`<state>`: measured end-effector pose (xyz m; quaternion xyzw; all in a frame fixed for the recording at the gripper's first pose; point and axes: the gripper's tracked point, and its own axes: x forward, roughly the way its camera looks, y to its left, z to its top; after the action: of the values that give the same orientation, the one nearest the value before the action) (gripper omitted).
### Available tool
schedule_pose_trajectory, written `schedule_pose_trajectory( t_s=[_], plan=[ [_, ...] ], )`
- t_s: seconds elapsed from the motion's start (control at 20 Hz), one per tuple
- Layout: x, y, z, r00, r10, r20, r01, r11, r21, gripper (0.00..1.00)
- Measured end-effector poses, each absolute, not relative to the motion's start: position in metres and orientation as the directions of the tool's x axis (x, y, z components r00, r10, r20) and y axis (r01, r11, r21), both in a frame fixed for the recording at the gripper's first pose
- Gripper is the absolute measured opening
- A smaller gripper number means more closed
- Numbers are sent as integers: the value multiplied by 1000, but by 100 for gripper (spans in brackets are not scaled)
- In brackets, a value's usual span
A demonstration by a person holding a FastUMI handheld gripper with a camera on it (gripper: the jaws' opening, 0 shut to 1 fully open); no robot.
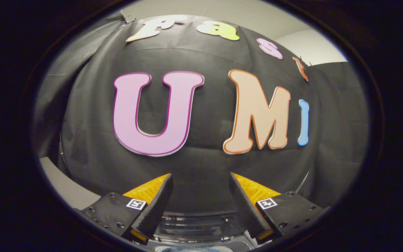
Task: Put the clothes into the washing machine and then close the washing machine lid.
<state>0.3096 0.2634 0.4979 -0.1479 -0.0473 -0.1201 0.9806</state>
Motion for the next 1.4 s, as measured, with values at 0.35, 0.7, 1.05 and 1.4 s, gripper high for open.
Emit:
schedule_pose_trajectory(
  t_s=[0.35, 0.7, 1.05, 1.4],
  plan=[
    [341, 267, 532, 876, -175, 449, 240, 966, -92, 99],
    [396, 278, 425, 989, -125, 80, 134, 984, -116, 97],
    [425, 269, 378, 992, -83, -94, 62, 976, -209, 98],
    [383, 277, 390, 998, -57, 10, 58, 977, -203, 98]
  ],
)
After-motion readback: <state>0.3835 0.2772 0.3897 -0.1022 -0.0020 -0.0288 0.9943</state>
